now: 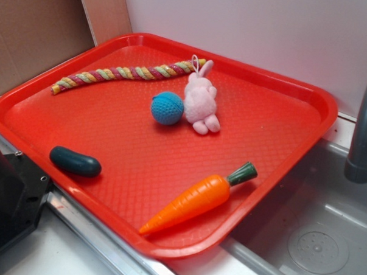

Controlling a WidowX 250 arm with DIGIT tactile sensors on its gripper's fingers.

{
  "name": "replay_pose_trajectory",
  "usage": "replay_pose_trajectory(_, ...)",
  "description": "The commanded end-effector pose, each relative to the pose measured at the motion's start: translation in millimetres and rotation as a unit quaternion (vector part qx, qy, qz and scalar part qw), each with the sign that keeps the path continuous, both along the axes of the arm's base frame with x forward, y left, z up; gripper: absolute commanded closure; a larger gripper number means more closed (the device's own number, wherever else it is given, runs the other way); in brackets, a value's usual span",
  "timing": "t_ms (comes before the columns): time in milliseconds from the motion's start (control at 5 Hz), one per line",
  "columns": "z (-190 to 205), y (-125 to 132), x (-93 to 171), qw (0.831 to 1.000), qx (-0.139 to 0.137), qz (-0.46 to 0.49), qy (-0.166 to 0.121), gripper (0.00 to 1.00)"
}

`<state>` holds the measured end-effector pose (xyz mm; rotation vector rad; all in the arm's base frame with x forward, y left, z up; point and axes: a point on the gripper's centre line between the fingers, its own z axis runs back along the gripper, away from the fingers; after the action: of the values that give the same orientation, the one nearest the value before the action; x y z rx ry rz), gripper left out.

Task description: Grab the blue ball.

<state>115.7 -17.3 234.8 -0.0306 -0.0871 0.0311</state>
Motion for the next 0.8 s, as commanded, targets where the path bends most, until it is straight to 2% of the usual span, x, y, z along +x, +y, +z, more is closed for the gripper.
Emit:
replay_pose_trajectory(0,0,0,0,1.000,0.000,0.000,0.000,0.00)
replay_pose_trajectory(200,-14,2,19,0.999,-0.004,-0.016,-0.042,0.00)
replay_pose_trajectory(400,-32,3,40,0.997,-0.005,-0.030,-0.073,0.00)
replay_pose_trajectory(600,-61,-3,73,0.993,-0.004,-0.074,-0.091,0.00)
